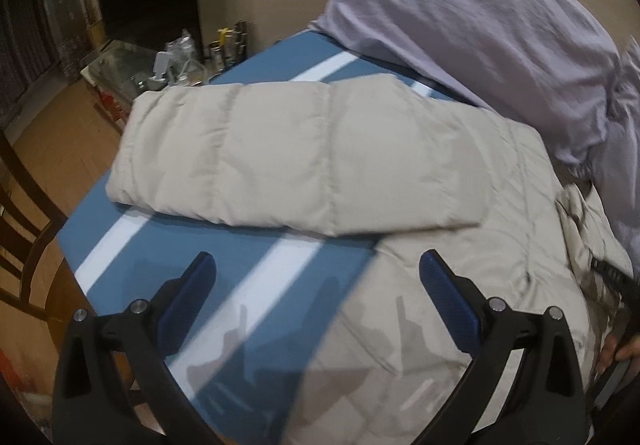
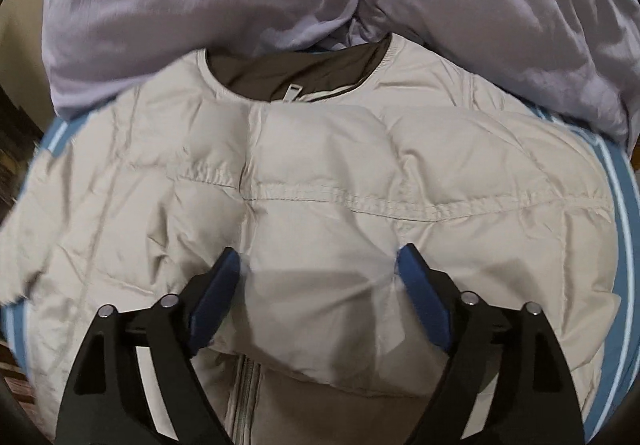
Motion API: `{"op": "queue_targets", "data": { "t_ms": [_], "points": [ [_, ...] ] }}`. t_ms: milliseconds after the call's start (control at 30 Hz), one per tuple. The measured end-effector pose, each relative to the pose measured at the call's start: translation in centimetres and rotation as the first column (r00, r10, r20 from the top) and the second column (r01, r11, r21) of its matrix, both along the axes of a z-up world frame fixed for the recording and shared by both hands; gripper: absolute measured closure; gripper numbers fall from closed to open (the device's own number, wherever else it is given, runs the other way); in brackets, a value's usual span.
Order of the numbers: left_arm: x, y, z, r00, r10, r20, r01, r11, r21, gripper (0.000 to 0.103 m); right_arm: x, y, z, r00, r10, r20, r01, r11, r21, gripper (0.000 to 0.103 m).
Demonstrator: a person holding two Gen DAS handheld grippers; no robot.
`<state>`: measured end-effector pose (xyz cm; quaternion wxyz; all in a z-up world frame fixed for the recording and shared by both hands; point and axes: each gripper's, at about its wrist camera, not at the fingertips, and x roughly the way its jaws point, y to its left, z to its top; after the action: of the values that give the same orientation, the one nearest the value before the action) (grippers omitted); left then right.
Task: Fold large clothes
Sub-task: 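Grasp the cuff of the other sleeve with the left tool, then lift the held sleeve over the jacket body and open the left tool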
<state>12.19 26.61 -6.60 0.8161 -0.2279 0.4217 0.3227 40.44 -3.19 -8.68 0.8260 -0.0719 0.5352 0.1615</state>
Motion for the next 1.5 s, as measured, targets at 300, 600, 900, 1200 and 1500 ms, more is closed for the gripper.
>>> {"op": "queue_targets", "data": {
  "t_ms": [300, 600, 900, 1200, 1500],
  "points": [
    [-2.0, 7.0, -0.8, 0.986, 0.169, 0.006, -0.169, 0.985, -0.028, 0.002, 0.1, 0.2, -0.7, 1.0, 0.026, 0.003, -0.026, 0.999, -0.037, 0.013],
    [-4.0, 14.2, -2.3, 0.953, 0.303, -0.012, -0.303, 0.951, -0.058, 0.002, 0.4, 0.4, -0.4, 0.999, 0.047, -0.019, -0.048, 0.998, -0.038, 0.013],
    [-6.0, 17.8, -4.6, 0.918, 0.397, -0.018, -0.394, 0.904, -0.168, 0.014, 0.1, 0.3, -0.2, 0.998, 0.054, -0.021, -0.055, 0.998, -0.037, 0.013],
    [-5.2, 17.0, -4.5, 0.942, 0.335, -0.004, -0.333, 0.935, -0.119, 0.046, 0.1, 0.3, -0.3, 0.998, 0.055, -0.02, -0.056, 0.998, -0.037, 0.013],
    [-5.0, 16.2, -3.9, 0.952, 0.303, 0.051, -0.292, 0.944, -0.153, 0.083, 0.0, 0.2, -0.1, 0.998, 0.061, -0.025, -0.062, 0.997, -0.035, 0.013]
  ]
}}
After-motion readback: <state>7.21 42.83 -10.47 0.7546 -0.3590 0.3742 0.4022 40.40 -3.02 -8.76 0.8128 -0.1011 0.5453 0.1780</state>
